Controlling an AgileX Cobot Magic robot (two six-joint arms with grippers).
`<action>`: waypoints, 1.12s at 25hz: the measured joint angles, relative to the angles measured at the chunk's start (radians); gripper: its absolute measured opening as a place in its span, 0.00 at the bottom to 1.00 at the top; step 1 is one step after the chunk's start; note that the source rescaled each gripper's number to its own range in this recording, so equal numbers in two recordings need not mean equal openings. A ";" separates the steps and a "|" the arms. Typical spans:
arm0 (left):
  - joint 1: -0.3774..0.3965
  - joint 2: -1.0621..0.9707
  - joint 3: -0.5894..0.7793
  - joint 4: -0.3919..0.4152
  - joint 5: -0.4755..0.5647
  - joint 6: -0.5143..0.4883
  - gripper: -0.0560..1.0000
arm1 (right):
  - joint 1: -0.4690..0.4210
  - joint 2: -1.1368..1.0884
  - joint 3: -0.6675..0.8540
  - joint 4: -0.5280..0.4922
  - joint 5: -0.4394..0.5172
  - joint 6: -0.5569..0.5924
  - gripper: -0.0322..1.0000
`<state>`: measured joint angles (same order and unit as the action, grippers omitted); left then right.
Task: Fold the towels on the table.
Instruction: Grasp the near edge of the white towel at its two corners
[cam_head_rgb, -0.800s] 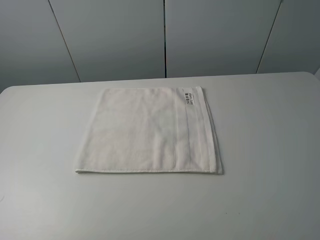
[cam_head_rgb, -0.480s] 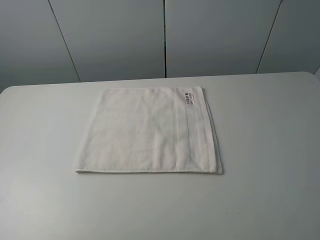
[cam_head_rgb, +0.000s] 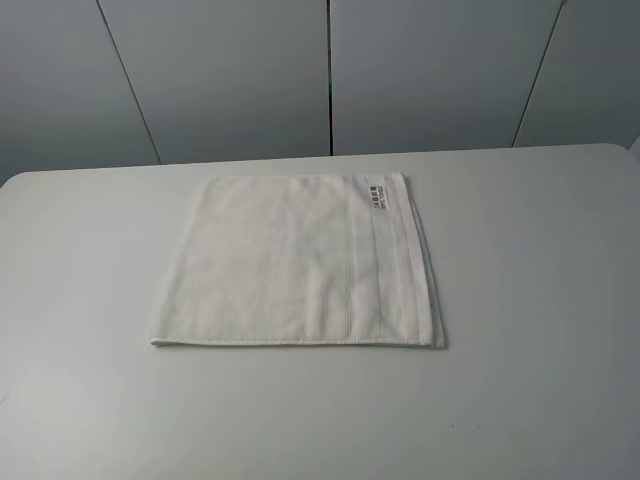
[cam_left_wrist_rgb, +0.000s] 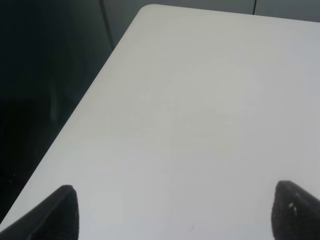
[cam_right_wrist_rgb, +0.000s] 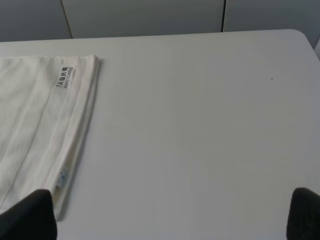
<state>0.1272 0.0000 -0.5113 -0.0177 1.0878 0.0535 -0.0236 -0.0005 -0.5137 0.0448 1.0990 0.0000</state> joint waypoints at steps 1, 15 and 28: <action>0.000 0.000 0.000 0.000 0.000 0.000 0.99 | 0.000 0.000 0.000 0.000 0.000 0.000 1.00; 0.000 0.000 0.000 0.000 0.000 0.000 0.99 | 0.000 0.000 0.000 0.000 0.000 0.000 1.00; 0.000 0.000 0.000 0.002 0.000 0.000 0.99 | 0.000 0.000 0.000 0.000 0.000 0.000 1.00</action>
<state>0.1272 0.0000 -0.5113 -0.0159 1.0878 0.0535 -0.0236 -0.0005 -0.5137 0.0448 1.0990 0.0000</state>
